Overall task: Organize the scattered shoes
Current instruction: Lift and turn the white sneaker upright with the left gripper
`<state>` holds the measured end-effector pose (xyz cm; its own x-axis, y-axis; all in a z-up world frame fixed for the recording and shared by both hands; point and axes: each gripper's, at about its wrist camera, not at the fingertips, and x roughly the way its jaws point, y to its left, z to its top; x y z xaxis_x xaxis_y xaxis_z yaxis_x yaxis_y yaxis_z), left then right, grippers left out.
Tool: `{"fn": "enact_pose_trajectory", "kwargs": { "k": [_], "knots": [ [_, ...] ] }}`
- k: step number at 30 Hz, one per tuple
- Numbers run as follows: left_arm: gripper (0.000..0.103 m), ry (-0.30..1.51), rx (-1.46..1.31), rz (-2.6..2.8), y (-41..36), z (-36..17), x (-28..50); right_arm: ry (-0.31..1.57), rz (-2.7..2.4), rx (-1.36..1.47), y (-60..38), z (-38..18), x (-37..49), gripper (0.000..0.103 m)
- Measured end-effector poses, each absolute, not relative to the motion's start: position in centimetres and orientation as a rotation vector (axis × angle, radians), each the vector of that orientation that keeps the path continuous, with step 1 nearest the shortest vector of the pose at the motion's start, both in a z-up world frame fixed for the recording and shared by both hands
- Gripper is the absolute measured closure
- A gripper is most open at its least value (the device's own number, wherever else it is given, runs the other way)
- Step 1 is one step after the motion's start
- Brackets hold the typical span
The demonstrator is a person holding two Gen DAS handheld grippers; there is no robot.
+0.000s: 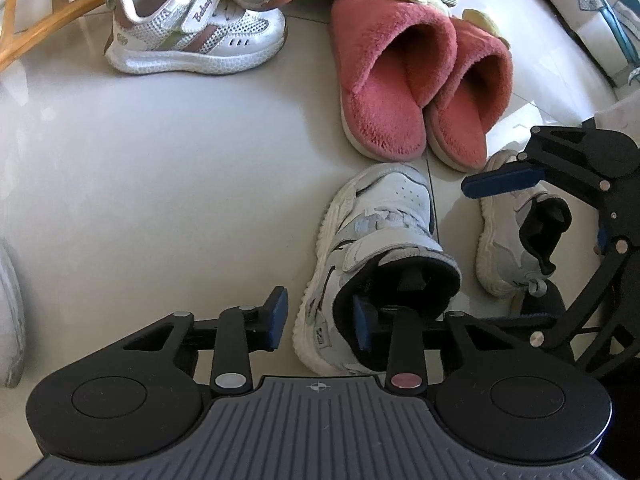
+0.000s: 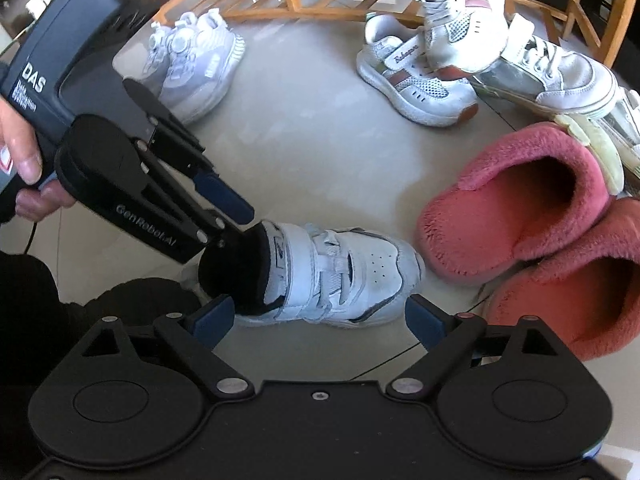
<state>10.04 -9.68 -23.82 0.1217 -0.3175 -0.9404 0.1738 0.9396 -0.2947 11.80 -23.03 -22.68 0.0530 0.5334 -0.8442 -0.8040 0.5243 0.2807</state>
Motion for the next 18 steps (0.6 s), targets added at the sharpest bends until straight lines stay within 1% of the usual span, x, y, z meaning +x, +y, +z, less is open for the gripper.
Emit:
{"fn": "enact_pose_trajectory", "kwargs": {
  "k": [2,4,18],
  "knots": [
    [0.078,1.396,-0.116,-0.363,-9.7,-23.8,10.3,1.114,1.044,-0.300,-23.0,-22.7,11.7,0.009],
    [0.081,1.383,-0.090,-0.363,-9.8,-23.7,10.6,1.111,1.044,-0.303,-23.0,-22.7,11.7,0.007],
    [0.081,1.308,0.039,-0.393,-10.8,-23.4,12.2,1.102,1.042,-0.377,-21.7,-24.3,11.5,0.007]
  ]
}}
